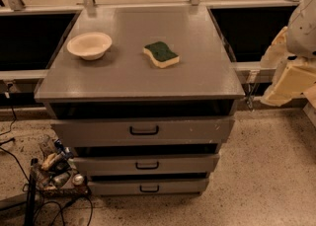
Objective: Open bottom drawer
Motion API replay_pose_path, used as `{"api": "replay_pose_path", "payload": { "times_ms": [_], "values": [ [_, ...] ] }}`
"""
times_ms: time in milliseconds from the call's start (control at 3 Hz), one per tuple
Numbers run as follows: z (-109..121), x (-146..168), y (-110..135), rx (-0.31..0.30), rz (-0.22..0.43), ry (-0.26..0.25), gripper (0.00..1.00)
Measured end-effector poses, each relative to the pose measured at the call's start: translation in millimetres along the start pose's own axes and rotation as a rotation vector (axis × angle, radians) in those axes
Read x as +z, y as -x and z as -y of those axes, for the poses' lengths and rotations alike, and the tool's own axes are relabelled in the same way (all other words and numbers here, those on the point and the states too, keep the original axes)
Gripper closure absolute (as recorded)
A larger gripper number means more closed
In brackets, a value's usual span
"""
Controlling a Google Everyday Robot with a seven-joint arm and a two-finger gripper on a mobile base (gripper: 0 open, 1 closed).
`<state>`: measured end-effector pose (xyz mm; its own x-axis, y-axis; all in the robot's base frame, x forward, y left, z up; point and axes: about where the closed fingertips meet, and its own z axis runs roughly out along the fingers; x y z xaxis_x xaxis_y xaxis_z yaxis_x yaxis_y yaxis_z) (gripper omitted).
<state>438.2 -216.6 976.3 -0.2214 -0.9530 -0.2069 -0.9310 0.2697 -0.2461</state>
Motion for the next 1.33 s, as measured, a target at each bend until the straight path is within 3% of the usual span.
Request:
{"api": "replay_pose_path", "payload": {
  "times_ms": [333,667,1000,1333],
  "values": [
    [0.0,0.0,0.0,0.000,0.000,0.000,0.39],
    [0.0,0.0,0.0,0.000,0.000,0.000,0.16],
    [0.0,0.0,0.0,0.000,0.000,0.000,0.00],
    [0.0,0.0,0.0,0.000,0.000,0.000,0.26]
  ]
}}
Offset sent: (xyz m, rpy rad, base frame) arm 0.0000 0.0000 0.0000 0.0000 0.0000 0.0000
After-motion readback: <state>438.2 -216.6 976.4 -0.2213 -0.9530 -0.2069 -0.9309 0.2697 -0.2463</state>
